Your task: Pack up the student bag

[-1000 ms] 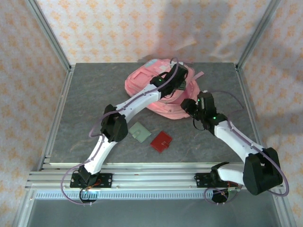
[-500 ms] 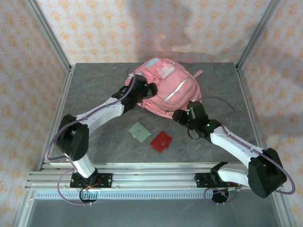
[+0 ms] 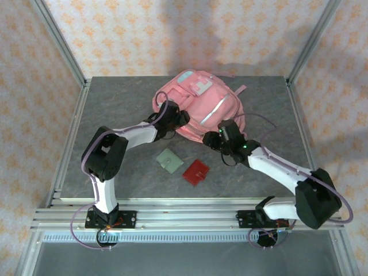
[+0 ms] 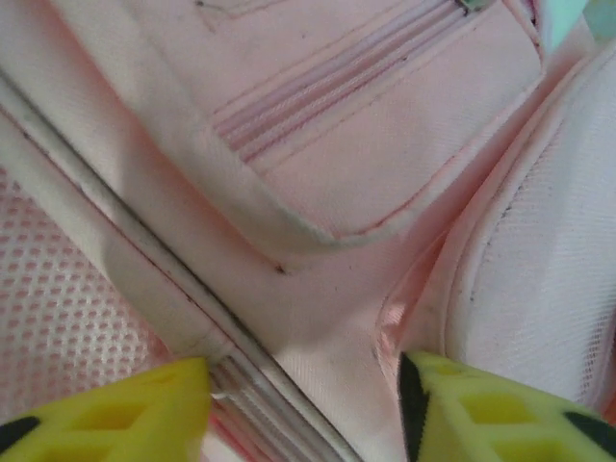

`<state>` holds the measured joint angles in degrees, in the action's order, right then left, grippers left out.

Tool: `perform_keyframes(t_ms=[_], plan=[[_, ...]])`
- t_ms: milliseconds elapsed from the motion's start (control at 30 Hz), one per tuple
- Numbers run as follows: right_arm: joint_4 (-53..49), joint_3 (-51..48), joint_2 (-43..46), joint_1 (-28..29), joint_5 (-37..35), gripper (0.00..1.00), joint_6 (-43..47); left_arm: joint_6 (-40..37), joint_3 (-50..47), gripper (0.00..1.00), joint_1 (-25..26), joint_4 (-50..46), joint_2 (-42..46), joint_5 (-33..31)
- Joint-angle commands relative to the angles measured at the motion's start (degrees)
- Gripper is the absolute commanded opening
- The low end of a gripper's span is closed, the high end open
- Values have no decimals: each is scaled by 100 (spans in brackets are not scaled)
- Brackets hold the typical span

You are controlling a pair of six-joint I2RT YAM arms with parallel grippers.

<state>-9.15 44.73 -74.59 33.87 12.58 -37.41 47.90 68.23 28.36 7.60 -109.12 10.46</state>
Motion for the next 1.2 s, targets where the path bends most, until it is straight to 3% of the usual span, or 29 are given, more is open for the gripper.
perform_keyframes(t_ms=[0, 33, 100, 367, 667, 933, 1167], plan=[[-176, 349, -303, 102, -214, 49, -19, 26, 289, 27, -22, 236, -258, 141], [-167, 384, -382, 113, -217, 48, -34, 34, 337, 15, -29, 204, -286, 183], [-176, 424, -509, 120, -305, 48, -102, 35, 359, 0, -30, 197, -249, 262], [-693, 1335, -1447, 120, -527, 48, -255, 217, -39, 0, -19, 601, 370, 360], [-1441, 2434, -2545, 120, -749, 42, -333, 333, -55, 0, 81, 739, 234, 531], [-1654, 2289, -2552, 190, -981, 42, -425, 316, -112, 0, 85, 752, 269, 466], [-1489, 2355, -2960, 330, -779, 34, -417, 421, -245, 0, 90, 902, 217, 481]])
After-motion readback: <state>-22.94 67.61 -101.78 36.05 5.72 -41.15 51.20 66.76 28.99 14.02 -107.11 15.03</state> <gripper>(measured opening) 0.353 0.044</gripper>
